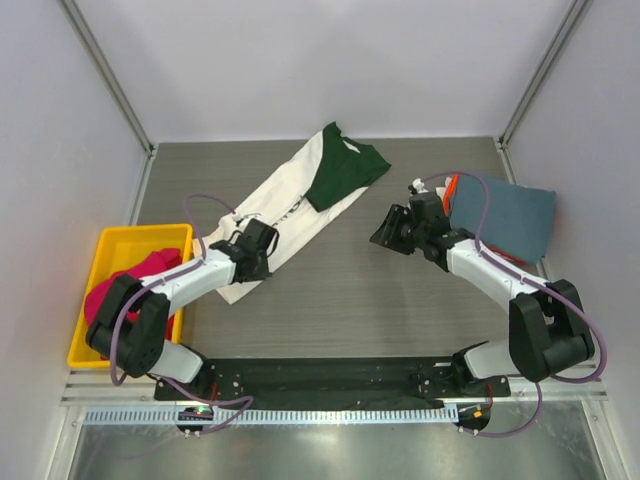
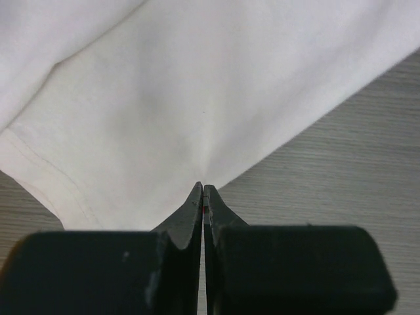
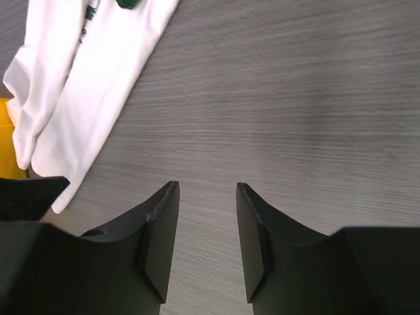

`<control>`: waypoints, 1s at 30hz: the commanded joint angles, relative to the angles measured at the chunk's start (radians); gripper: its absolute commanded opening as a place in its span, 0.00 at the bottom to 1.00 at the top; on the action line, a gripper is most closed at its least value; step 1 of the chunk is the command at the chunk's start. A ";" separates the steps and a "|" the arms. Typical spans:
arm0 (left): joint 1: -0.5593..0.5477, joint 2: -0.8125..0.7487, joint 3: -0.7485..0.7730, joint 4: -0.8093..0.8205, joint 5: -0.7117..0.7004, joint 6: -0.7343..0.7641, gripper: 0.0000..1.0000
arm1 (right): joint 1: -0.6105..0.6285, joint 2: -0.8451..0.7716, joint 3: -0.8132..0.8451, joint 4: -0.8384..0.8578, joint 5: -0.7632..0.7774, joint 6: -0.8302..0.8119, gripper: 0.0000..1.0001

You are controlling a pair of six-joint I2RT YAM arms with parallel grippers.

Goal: Fold and stack the t-shirts
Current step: Fold the tshirt

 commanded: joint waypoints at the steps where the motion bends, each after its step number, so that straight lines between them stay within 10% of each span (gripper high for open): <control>1: 0.067 0.034 0.028 -0.040 -0.019 -0.072 0.00 | 0.001 -0.030 -0.028 0.048 -0.022 0.010 0.45; 15: 0.108 0.223 0.079 -0.121 0.128 -0.116 0.00 | 0.001 -0.177 -0.111 0.005 -0.021 0.012 0.43; 30: -0.407 0.249 0.165 -0.133 0.210 -0.379 0.00 | -0.034 -0.282 -0.092 -0.113 0.018 0.004 0.43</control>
